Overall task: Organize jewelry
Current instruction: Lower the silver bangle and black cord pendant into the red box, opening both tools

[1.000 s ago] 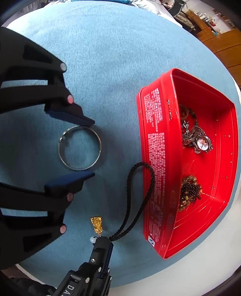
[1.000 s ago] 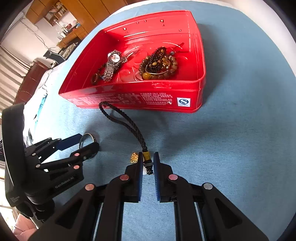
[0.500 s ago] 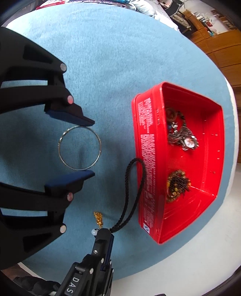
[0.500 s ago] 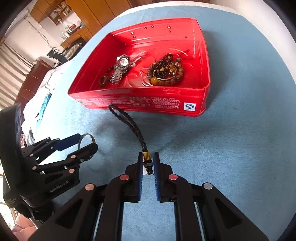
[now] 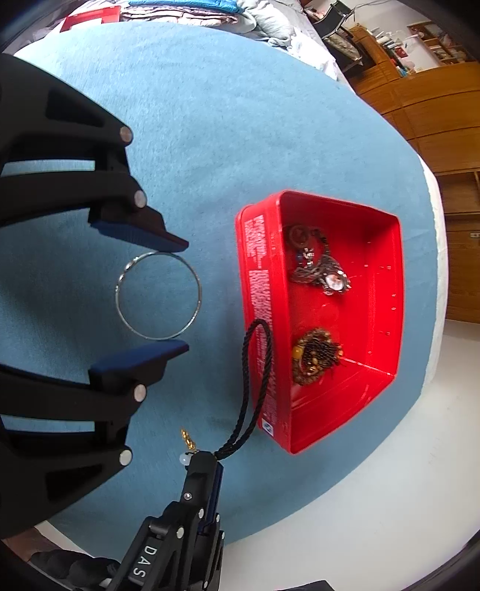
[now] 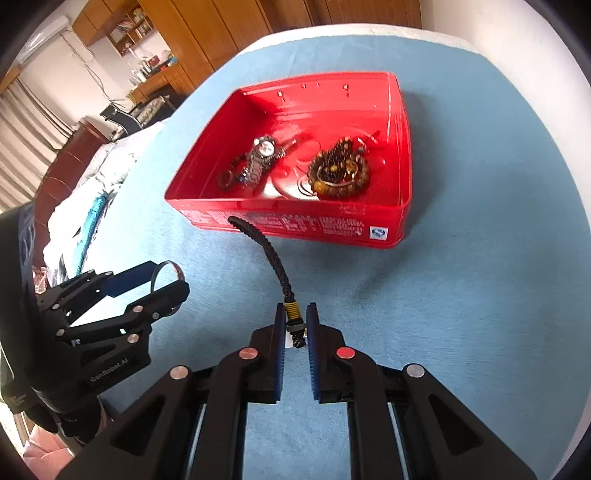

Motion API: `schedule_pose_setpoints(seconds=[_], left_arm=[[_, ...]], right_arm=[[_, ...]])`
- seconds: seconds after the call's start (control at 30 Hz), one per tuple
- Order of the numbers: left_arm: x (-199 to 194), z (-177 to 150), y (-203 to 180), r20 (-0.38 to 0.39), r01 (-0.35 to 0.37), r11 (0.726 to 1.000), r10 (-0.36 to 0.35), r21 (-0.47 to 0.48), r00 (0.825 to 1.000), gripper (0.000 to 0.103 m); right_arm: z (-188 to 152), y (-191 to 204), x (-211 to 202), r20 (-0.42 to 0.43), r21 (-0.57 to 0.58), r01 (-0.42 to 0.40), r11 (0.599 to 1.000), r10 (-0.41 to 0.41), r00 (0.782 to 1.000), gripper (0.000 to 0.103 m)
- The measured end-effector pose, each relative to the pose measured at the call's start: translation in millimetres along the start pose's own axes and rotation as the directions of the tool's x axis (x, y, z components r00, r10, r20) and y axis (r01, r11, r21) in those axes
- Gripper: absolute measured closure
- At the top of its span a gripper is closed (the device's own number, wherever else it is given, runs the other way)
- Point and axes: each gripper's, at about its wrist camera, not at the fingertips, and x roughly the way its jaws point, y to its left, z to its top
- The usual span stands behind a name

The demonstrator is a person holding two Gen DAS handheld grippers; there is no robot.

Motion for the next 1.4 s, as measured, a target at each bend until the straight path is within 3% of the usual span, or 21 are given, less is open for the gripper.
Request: schedule_pose_setpoints(seconds=[0.27,0.67,0.97,1.4], left_arm=[[-24.4,11.3,-2.8,0.054,-0.003,1.0,0.002,0.004,0.999,0.055],[-31.3,64.0,-0.1,0.112,-0.007,1.0,0.009,-0.024,0.994,0.055],[-1.7,110.1,0.2,0.101,0.006,0.999,-0.002,-0.033,0.995,0.055],[73.0,143.4,9.4,0.022,-0.006,0.999,0.007,-0.046,1.0,0.055]], right_arm=[[11.1,8.5,-32.1,0.07,-0.014,-0.002,1.0,0.003,0.998,0.092],[59.5,4.4,-49.6,0.145,0.024,-0.004,1.0,0.0,0.989,0.092],[108.5,-0.8,-18.9,0.121,0.046,0.041,0.998,-0.047,0.992,0.093],[133.3,-23.9,57.8,0.011,0.08,0.055,0.995,-0.056,0.998,0.093]])
